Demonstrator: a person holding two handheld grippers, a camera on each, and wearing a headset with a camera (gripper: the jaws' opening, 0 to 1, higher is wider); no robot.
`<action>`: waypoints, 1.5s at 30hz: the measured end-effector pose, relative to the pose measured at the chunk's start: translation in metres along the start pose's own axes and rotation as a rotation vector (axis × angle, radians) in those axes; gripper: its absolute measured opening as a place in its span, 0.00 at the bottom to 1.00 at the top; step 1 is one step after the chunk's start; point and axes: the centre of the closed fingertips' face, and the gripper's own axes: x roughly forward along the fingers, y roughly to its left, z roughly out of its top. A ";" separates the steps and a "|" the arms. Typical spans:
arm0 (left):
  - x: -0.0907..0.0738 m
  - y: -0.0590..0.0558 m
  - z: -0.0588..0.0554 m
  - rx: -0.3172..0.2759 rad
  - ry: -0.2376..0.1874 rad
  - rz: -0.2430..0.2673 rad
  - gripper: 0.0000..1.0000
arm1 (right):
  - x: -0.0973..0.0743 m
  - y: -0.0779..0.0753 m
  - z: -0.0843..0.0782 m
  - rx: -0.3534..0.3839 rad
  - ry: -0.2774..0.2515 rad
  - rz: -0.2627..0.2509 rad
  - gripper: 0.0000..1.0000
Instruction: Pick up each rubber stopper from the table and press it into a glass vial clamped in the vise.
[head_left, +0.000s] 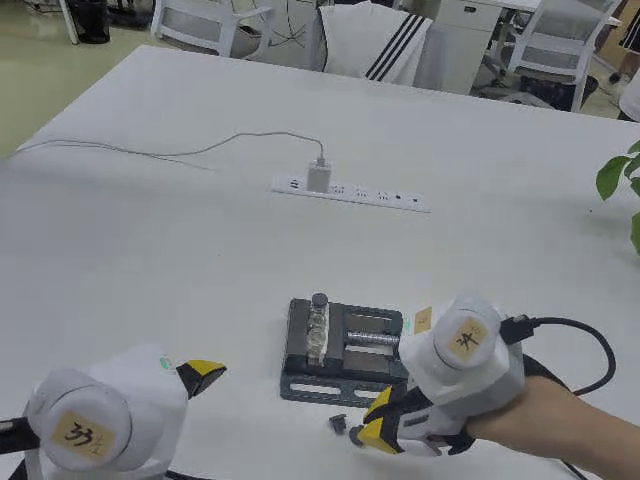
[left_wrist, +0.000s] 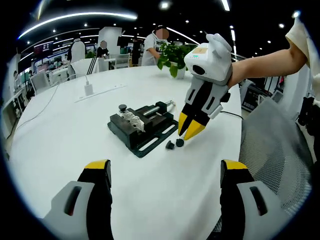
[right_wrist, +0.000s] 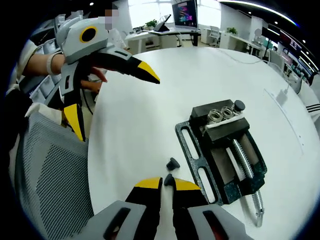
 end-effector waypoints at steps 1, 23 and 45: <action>0.000 0.000 0.000 -0.002 0.000 0.001 0.89 | 0.000 -0.001 0.000 0.008 0.000 -0.001 0.03; 0.001 0.000 -0.004 -0.017 -0.004 0.003 0.89 | 0.008 -0.003 0.000 -0.019 0.025 -0.011 0.01; 0.001 -0.001 -0.004 -0.023 -0.010 0.003 0.89 | 0.007 -0.004 -0.005 -0.079 0.063 -0.031 0.01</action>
